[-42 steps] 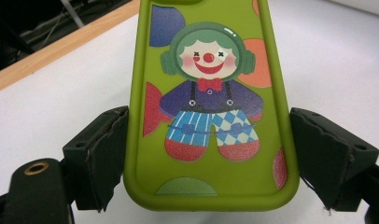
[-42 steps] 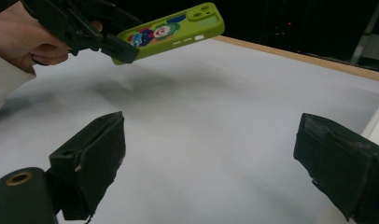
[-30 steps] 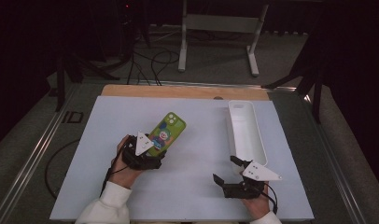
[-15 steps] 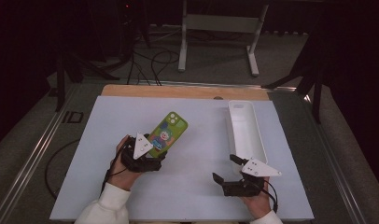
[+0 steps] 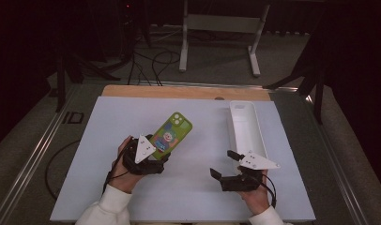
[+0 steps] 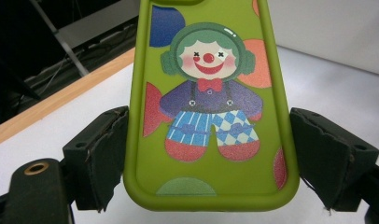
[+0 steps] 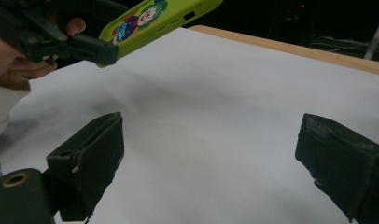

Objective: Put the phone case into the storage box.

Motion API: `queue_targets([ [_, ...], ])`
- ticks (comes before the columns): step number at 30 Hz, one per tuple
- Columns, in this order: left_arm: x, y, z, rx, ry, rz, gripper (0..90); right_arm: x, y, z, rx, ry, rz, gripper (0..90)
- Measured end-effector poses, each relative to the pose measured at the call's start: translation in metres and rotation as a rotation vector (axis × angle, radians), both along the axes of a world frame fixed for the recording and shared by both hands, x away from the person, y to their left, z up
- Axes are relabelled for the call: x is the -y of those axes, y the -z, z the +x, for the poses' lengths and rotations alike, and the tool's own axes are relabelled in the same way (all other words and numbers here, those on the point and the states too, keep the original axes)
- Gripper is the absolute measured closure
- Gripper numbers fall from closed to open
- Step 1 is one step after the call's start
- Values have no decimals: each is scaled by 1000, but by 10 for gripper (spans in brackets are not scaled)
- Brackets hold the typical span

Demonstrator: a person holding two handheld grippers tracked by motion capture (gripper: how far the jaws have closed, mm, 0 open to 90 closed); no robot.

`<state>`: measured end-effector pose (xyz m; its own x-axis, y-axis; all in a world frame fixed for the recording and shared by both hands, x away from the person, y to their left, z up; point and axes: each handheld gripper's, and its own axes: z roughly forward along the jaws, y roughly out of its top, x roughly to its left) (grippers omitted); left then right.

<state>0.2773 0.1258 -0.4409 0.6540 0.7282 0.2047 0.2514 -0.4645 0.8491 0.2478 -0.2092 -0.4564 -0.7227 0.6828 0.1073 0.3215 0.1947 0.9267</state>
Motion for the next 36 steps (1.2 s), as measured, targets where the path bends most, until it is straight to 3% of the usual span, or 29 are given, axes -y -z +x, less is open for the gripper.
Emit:
queue_targets([
  [36, 28, -20, -29, 96, 131, 12, 160, -15, -25, 23, -41, -33, 41, 80],
])
